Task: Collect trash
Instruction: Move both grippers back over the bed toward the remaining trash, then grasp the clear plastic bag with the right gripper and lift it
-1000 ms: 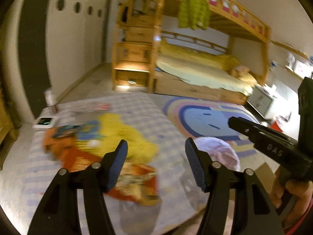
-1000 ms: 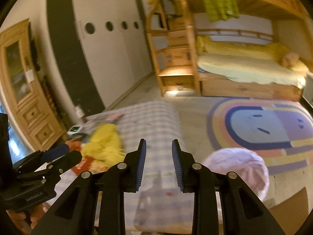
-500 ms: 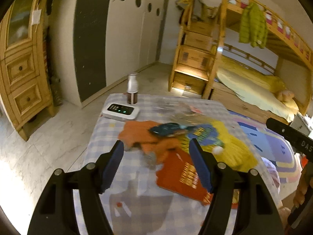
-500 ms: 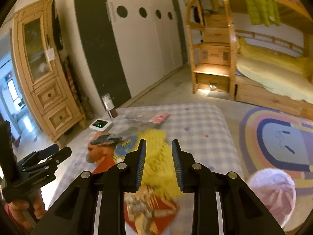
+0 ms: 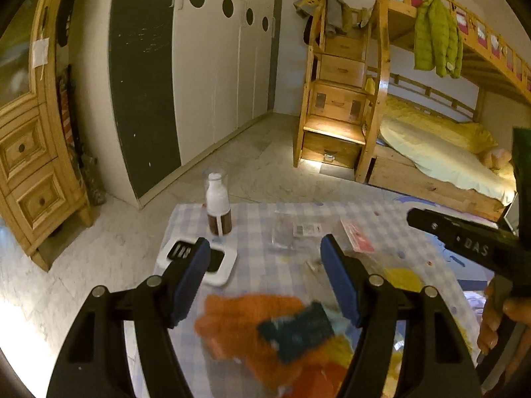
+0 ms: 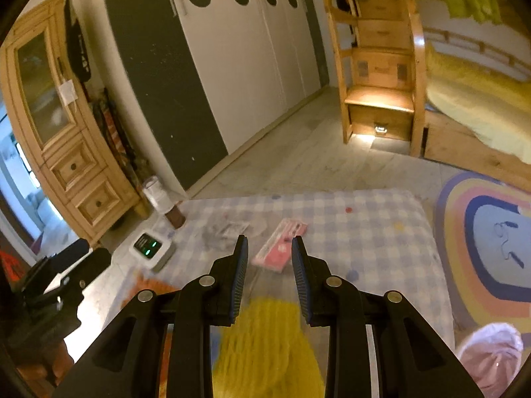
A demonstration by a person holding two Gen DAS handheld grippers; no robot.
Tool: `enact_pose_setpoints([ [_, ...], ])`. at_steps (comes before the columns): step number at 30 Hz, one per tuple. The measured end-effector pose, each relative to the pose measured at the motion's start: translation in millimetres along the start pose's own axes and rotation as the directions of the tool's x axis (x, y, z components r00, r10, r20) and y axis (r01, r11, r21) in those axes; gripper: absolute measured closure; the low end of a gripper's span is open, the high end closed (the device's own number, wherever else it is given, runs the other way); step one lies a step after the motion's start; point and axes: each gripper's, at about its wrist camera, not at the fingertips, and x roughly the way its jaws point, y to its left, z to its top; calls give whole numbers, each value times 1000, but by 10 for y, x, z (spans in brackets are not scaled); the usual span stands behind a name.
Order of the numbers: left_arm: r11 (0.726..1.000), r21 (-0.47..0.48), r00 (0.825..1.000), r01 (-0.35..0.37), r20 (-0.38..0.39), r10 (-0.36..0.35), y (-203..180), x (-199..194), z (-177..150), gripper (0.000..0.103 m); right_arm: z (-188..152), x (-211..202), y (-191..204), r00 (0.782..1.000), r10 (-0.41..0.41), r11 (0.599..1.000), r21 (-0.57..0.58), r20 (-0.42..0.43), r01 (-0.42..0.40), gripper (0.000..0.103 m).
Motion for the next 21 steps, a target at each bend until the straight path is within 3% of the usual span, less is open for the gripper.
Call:
enact_pose_setpoints([
  [8, 998, 43, 998, -41, -45, 43, -23, 442, 52, 36, 152, 563, -22, 994, 19, 1000, 2, -104, -19, 67],
  [10, 998, 49, 997, -39, -61, 42, -57, 498, 19, 36, 164, 641, -16, 993, 13, 1000, -7, -118, -14, 62],
  [12, 997, 67, 996, -38, -77, 43, -112, 527, -50, 36, 138, 719, -4, 990, 3, 1000, -23, -139, -6, 47],
  [21, 994, 99, 992, -40, -115, 51, -221, 591, -196, 36, -38, 1011, -41, 962, -27, 999, -27, -272, 20, 46],
])
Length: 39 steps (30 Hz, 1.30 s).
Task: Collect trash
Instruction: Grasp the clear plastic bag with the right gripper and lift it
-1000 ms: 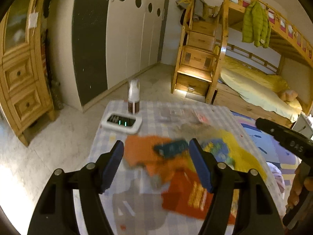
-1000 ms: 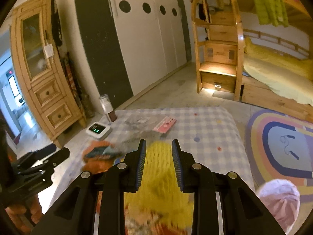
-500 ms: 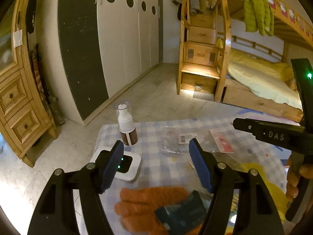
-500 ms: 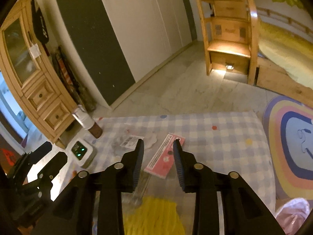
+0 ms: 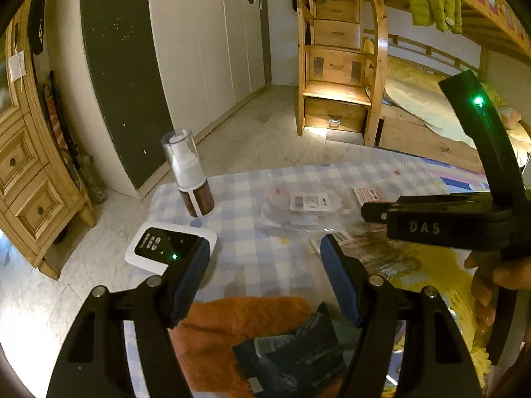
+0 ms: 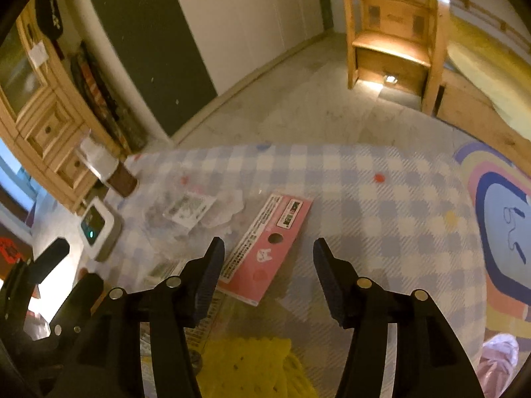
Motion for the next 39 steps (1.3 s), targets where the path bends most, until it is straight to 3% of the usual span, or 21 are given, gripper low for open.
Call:
enact_pose_setpoints([
  [4, 1000, 11, 1000, 1, -13, -1, -29, 28, -27, 36, -52, 32, 6, 1000, 17, 1000, -7, -14, -17, 53],
  [9, 1000, 14, 1000, 9, -19, -9, -55, 26, -49, 36, -80, -37, 13, 999, 28, 1000, -11, 16, -28, 97],
  [10, 1000, 11, 1000, 12, -17, -12, -48, 15, -46, 36, -85, -54, -4, 999, 37, 999, -5, 21, -37, 101],
  [20, 999, -43, 1000, 26, 12, -25, 89, -175, -37, 36, -112, -568, 19, 981, 100, 995, -21, 164, -98, 103],
  [23, 998, -58, 999, 24, 28, -23, 116, -265, -34, 36, -129, -611, 102, 982, 119, 991, -80, 146, -108, 94],
  [27, 997, -74, 999, -4, 43, 8, 213, -303, -22, 36, -137, -479, 249, 988, 96, 988, -135, 117, -80, 58],
  [30, 995, -99, 999, -28, 36, 31, 322, -252, -13, 36, -100, -406, 345, 989, 87, 985, -159, 121, -67, 42],
  [33, 991, -126, 999, -40, 17, 42, 413, -192, -9, 36, -96, -252, 430, 993, 54, 982, -187, 107, -33, 35],
  [39, 990, -137, 999, -40, 14, 42, 479, -161, 6, 36, -211, 21, 496, 1000, 2, 963, -268, 11, 1, 33],
])
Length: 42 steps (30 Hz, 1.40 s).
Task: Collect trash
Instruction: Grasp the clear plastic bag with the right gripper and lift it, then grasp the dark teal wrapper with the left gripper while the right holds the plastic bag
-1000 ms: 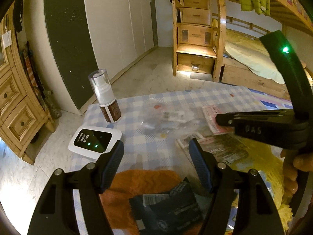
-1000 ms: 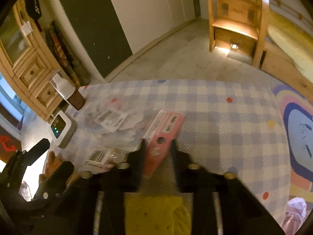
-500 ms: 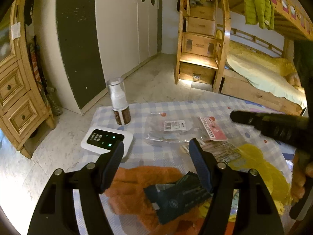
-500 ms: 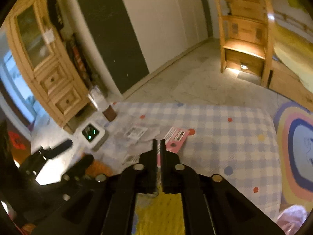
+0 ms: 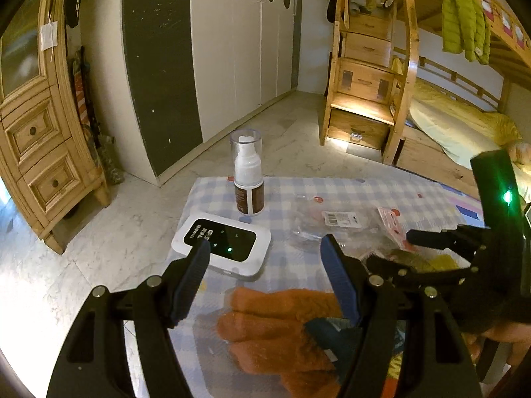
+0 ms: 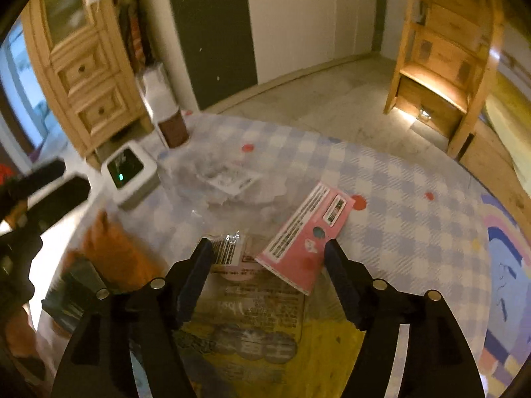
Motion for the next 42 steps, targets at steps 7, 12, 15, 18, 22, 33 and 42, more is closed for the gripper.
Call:
enact_pose_setpoints([
  [7, 1000, 16, 1000, 6, -1, -6, -31, -24, -30, 36, -31, -9, 22, 998, -60, 998, 17, 20, 59, 67],
  [12, 1000, 15, 1000, 15, -1, -15, -42, -33, -38, 36, -68, -148, -105, 996, -69, 996, 58, 50, 66, 96],
  [15, 999, 19, 1000, 28, 3, -28, -67, -63, -54, 36, -74, -276, -176, 992, -90, 993, 90, 89, 82, 103],
  [18, 998, 34, 999, 43, 14, -43, -112, -124, -74, 36, -67, -471, -242, 981, -120, 986, 131, 156, 99, 103],
  [22, 995, 61, 996, 78, 40, -80, -198, -284, -132, 36, -85, -778, -346, 962, -136, 979, 179, 237, 94, 103],
  [33, 959, 192, 972, 209, 66, -225, -743, -849, -625, 36, -670, -1555, -219, 942, -203, 970, 188, 268, 156, 103],
  [42, 936, 246, 964, 253, 18, -266, -1324, -639, -594, 36, -1073, -1625, -391, 940, -264, 946, 251, 218, 207, 103],
])
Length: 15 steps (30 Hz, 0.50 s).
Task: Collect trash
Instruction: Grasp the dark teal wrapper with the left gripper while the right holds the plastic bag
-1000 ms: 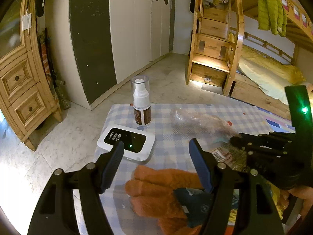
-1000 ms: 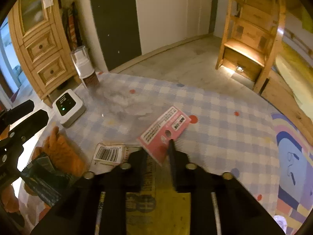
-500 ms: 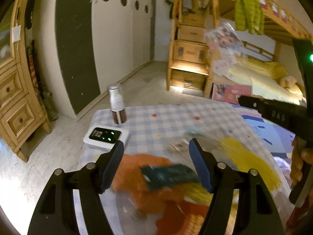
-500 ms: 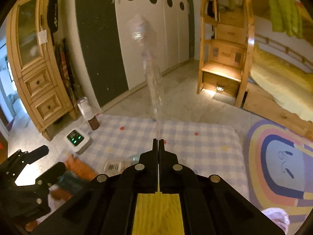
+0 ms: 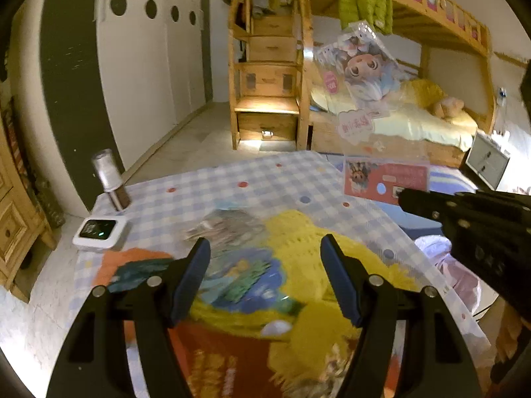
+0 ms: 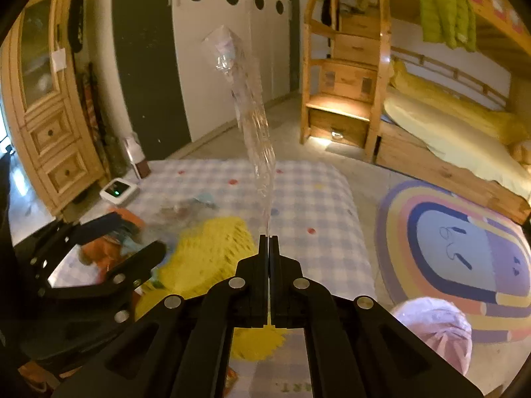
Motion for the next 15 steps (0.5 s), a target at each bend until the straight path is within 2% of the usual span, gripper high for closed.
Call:
enact_pose_setpoints([
  [6, 999, 40, 998, -36, -58, 38, -83, 308, 45, 37, -47, 56, -136, 1000, 4, 999, 35, -13, -3, 103],
  [10, 999, 30, 993, -45, -111, 48, -32, 475, 29, 38, -56, 67, -128, 1000, 14, 1000, 27, -16, -14, 103],
  [15, 1000, -24, 989, -4, -148, 0, 62, 574, 40, 52, -53, 51, -156, 1000, 23, 999, 30, -14, -23, 103],
])
